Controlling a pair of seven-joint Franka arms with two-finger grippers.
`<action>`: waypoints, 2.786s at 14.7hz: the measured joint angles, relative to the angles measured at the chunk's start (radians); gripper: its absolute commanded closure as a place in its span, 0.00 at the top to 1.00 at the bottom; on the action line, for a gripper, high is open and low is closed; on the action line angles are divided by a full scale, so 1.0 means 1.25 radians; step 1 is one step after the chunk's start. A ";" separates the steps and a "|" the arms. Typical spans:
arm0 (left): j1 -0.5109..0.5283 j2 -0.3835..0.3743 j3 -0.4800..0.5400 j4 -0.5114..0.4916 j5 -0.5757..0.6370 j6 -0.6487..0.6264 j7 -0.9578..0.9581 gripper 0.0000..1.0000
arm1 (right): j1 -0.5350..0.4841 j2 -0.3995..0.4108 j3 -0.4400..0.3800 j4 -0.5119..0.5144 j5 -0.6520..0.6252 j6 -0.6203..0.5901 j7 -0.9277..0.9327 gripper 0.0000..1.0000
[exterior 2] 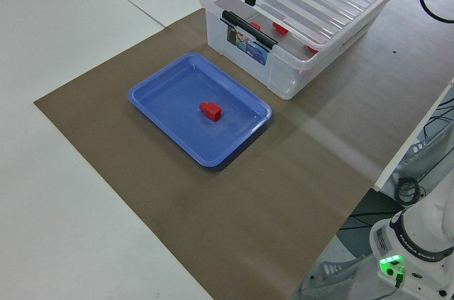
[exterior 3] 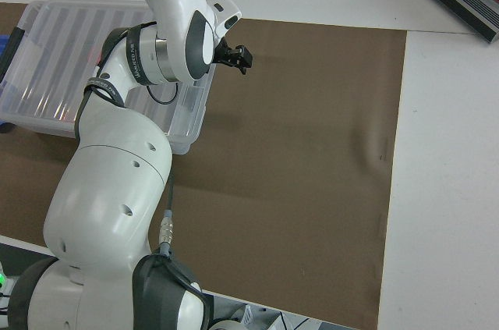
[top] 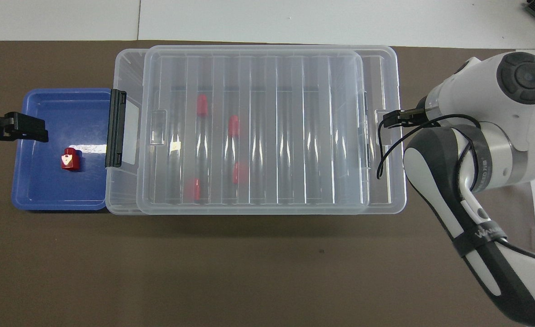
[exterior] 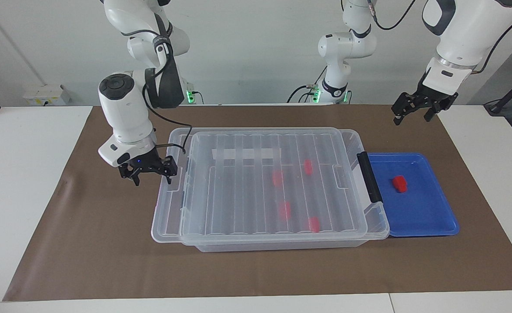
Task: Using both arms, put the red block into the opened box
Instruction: 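Slide the lid open with the right gripper while the left gripper reaches the block, then grasp the block with the left gripper while the right gripper slides the lid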
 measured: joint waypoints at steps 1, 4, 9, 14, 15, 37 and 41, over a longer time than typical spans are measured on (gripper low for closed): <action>0.000 -0.005 0.000 -0.028 0.000 0.026 0.000 1.00 | -0.004 0.000 0.000 0.000 -0.001 -0.003 0.000 1.00; 0.002 0.001 0.001 -0.080 0.000 0.084 0.000 1.00 | -0.023 -0.002 -0.001 0.003 -0.019 -0.017 -0.017 1.00; 0.056 0.079 0.006 -0.124 0.002 0.204 0.017 1.00 | -0.056 -0.003 -0.003 0.004 -0.020 -0.021 -0.070 1.00; 0.096 0.106 0.007 -0.262 0.003 0.402 0.035 1.00 | -0.090 -0.006 -0.004 0.004 -0.046 -0.037 -0.095 1.00; 0.103 0.107 0.007 -0.284 0.003 0.424 0.041 1.00 | -0.098 -0.007 -0.004 0.004 -0.048 -0.040 -0.099 1.00; 0.119 0.179 0.007 -0.401 0.003 0.618 0.078 0.00 | -0.148 -0.022 -0.006 0.023 -0.082 -0.099 -0.102 1.00; 0.115 0.173 0.000 -0.316 0.003 0.492 0.078 0.00 | -0.149 -0.022 -0.006 0.023 -0.082 -0.099 -0.107 1.00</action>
